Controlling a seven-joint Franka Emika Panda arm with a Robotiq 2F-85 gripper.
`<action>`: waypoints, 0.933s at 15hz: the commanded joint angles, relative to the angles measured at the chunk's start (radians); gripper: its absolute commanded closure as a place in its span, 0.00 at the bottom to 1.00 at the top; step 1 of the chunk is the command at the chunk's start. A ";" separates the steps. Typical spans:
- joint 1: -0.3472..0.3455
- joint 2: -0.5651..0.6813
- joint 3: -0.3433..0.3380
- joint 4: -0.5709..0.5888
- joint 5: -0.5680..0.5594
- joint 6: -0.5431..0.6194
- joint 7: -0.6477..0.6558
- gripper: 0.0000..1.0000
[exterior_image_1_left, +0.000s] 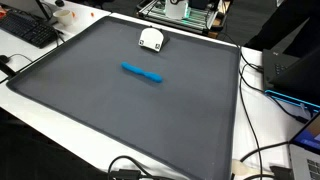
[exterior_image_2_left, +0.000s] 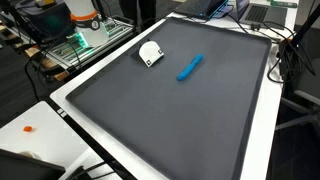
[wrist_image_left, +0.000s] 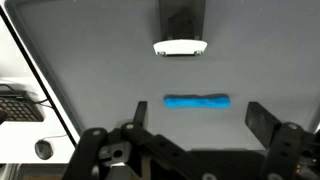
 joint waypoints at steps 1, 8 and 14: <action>0.004 0.002 -0.004 -0.010 -0.004 -0.005 0.003 0.00; -0.010 0.089 0.021 -0.004 0.054 -0.002 0.125 0.00; -0.028 0.246 0.075 0.005 0.175 0.049 0.386 0.00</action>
